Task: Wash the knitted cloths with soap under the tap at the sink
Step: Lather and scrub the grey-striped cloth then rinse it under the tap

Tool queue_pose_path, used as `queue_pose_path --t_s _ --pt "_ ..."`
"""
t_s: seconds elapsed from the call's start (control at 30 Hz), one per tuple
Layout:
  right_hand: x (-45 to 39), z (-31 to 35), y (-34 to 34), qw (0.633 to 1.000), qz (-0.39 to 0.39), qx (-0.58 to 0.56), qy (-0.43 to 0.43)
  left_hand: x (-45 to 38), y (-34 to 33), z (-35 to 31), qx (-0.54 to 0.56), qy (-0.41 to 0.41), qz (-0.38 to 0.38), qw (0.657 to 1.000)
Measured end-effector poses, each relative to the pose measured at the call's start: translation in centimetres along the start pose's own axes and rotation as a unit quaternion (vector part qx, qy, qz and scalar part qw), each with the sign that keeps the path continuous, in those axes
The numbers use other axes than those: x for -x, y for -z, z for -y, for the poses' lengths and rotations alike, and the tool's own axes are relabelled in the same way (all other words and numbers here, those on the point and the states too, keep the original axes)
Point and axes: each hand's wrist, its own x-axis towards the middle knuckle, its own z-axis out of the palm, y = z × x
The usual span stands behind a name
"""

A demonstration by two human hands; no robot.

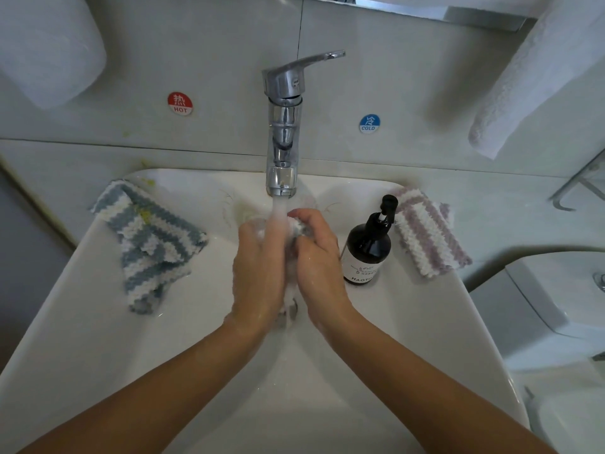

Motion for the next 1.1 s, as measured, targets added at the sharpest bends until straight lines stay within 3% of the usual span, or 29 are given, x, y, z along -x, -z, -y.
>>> queue_pose_path --t_s 0.13,0.33,0.53,0.77,0.9,1.0,1.1 --pt "0.1 0.5 -0.1 0.999 0.022 -0.040 0.001 0.5 0.4 -1.2 0.081 -0.008 -0.059 0.995" --pt "0.0 0.3 -0.3 0.999 0.032 -0.021 -0.015 1.6 0.3 -2.2 0.087 -0.080 -0.087 0.989" --pt "0.1 0.4 0.0 0.999 0.032 -0.019 -0.040 2.0 0.2 -2.2 0.065 -0.042 -0.036 0.996" --pt "0.9 0.4 0.0 0.996 0.085 -0.016 0.031 1.0 0.8 -2.1 0.034 -0.047 -0.079 0.995" --pt "0.8 -0.2 -0.4 0.998 0.048 -0.028 0.017 0.8 0.5 -1.7 0.057 -0.034 -0.071 0.995" --pt "0.4 -0.9 -1.3 0.997 0.052 0.043 -0.033 0.9 0.3 -1.6 0.058 -0.025 -0.072 0.995" --pt "-0.2 -1.0 -1.5 0.996 0.037 0.081 -0.023 0.5 0.4 -1.2 0.050 0.001 -0.087 0.995"
